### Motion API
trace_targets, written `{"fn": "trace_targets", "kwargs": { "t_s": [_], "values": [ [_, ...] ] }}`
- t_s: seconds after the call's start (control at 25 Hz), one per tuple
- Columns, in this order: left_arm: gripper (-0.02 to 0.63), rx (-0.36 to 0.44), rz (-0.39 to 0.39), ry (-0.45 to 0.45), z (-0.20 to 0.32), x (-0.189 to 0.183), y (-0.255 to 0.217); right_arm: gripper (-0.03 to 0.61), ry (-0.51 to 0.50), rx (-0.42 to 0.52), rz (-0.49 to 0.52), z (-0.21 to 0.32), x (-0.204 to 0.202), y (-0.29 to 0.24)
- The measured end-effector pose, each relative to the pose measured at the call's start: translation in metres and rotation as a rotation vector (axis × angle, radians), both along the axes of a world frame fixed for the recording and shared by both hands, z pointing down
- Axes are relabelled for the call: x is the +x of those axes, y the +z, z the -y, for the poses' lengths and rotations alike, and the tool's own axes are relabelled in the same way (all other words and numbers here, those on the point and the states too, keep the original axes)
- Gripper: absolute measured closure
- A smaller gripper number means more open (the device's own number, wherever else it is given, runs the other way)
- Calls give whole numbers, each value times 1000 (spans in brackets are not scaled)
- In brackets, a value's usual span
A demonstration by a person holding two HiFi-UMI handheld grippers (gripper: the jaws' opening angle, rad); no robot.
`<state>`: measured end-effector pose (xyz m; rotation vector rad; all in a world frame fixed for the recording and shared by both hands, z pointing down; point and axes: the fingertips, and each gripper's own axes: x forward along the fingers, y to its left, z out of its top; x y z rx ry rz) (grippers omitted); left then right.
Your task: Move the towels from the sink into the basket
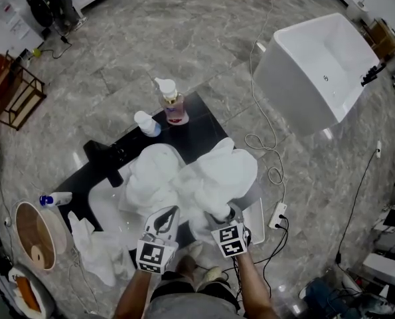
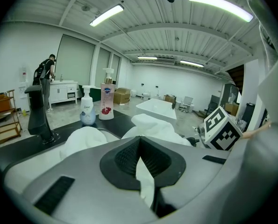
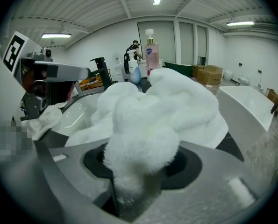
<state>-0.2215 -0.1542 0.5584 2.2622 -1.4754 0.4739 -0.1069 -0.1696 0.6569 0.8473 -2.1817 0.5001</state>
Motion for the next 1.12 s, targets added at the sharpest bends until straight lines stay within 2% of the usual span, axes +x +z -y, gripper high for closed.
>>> {"fn": "trace_targets", "kwargs": {
  "t_s": [0.12,0.24,0.48,0.72,1.12],
  "values": [
    [604,16,-2,-9,-2,-1,-5,389,30,1,52,-1,-1,-2],
    [604,30,2,-3,-4,-1,-11,413,43,33,64,-1,-1,-7],
    [604,76,9,0,-8,-2,-33,419,84,102,106,0,1,-36],
    [604,142,30,26,-9,-3,-70,420,132,200,147,7,9,-92],
    [604,276,33,121,-11,31,-137,420,257,372,199,6,52,-196]
  ]
}}
